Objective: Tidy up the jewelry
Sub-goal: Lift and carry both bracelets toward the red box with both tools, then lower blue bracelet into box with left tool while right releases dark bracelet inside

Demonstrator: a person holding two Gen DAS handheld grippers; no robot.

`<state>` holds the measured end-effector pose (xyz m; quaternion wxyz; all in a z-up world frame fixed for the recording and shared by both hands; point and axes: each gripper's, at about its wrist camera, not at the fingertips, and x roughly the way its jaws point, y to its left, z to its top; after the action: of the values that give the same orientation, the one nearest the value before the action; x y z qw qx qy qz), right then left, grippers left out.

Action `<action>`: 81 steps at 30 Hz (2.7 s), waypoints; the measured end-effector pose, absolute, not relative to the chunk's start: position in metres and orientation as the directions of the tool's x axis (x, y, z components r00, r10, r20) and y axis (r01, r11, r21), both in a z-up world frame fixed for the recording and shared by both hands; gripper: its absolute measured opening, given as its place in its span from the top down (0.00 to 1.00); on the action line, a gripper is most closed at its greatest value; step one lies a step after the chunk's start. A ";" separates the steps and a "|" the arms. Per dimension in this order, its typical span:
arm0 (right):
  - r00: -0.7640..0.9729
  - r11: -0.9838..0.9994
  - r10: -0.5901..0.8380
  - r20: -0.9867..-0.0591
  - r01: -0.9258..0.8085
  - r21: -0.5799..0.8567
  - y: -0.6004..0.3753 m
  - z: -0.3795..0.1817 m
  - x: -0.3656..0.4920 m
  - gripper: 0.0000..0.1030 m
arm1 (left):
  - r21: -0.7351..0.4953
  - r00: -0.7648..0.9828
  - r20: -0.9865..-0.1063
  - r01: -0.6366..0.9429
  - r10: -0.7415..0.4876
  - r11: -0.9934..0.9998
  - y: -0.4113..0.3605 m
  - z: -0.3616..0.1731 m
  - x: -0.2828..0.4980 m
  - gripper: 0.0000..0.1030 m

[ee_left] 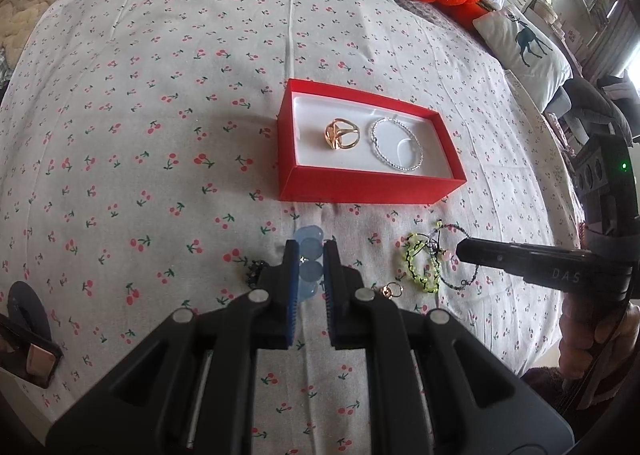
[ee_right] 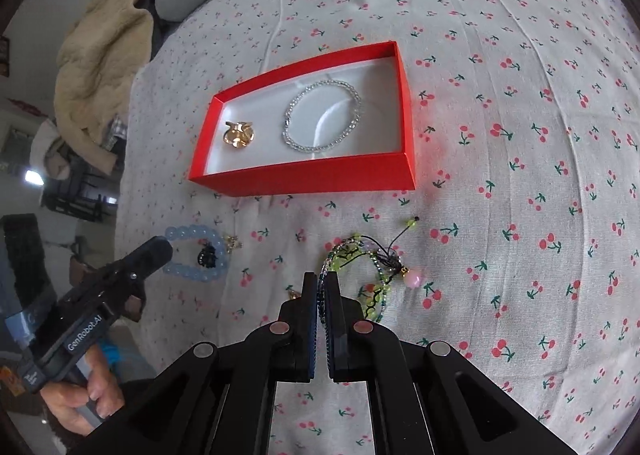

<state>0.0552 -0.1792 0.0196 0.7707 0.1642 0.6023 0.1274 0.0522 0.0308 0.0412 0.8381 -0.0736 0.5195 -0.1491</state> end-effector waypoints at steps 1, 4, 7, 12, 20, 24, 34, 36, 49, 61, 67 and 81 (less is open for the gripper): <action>0.257 0.909 0.404 -0.878 -0.006 0.417 -0.180 0.026 0.055 0.97 | -0.286 0.418 -0.845 0.176 -0.334 0.942 0.031 0.042 0.052 0.87; 0.305 0.901 0.416 -0.857 -0.008 0.434 -0.187 0.043 0.053 0.97 | -0.315 0.421 -0.830 0.188 -0.366 0.931 0.033 0.048 0.054 0.87; 0.346 0.895 0.416 -0.841 0.005 0.446 -0.198 0.055 0.055 0.97 | -0.328 0.434 -0.814 0.206 -0.387 0.922 0.031 0.057 0.057 0.87; 0.409 0.885 0.416 -0.812 0.022 0.465 -0.210 0.070 0.065 0.97 | -0.373 0.463 -0.763 0.254 -0.451 0.892 0.021 0.078 0.067 0.87; 0.453 0.876 0.421 -0.786 0.022 0.482 -0.207 0.078 0.087 0.97 | -0.476 0.499 -0.674 0.271 -0.545 0.836 0.005 0.085 0.102 0.87; 0.397 0.900 0.374 -0.838 0.062 0.432 -0.207 0.058 0.092 0.95 | -0.466 0.485 -0.705 0.232 -0.516 0.854 0.008 0.067 0.116 0.87; 0.187 0.963 0.208 -0.960 0.134 0.235 -0.224 -0.008 0.085 0.86 | -0.466 0.486 -0.680 0.290 -0.548 0.836 0.015 0.082 0.092 0.87; 0.170 0.966 0.194 -0.966 0.138 0.219 -0.226 -0.013 0.082 0.86 | -0.455 0.489 -0.684 0.294 -0.541 0.841 0.016 0.084 0.085 0.87; 0.177 0.963 0.191 -0.965 0.158 0.220 -0.223 -0.010 0.072 0.54 | -0.429 0.488 -0.713 0.264 -0.503 0.864 0.025 0.079 0.071 0.87; 0.198 0.992 0.026 -0.980 0.114 0.050 -0.193 -0.030 0.080 0.93 | -0.418 0.479 -0.730 0.252 -0.488 0.873 0.020 0.076 0.071 0.87; 0.248 0.979 0.135 -0.959 0.117 0.168 -0.203 -0.008 0.072 0.96 | -0.424 0.482 -0.725 0.252 -0.493 0.870 0.015 0.077 0.073 0.87; 0.439 0.931 0.281 -0.853 0.090 0.353 -0.215 0.068 0.064 0.96 | -0.441 0.518 -0.685 0.264 -0.512 0.857 -0.001 0.087 0.095 0.87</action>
<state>0.0643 -0.2152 0.0678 0.8297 0.1763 0.5264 0.0576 0.0951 -0.0011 0.0870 0.8595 -0.1422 0.4358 -0.2259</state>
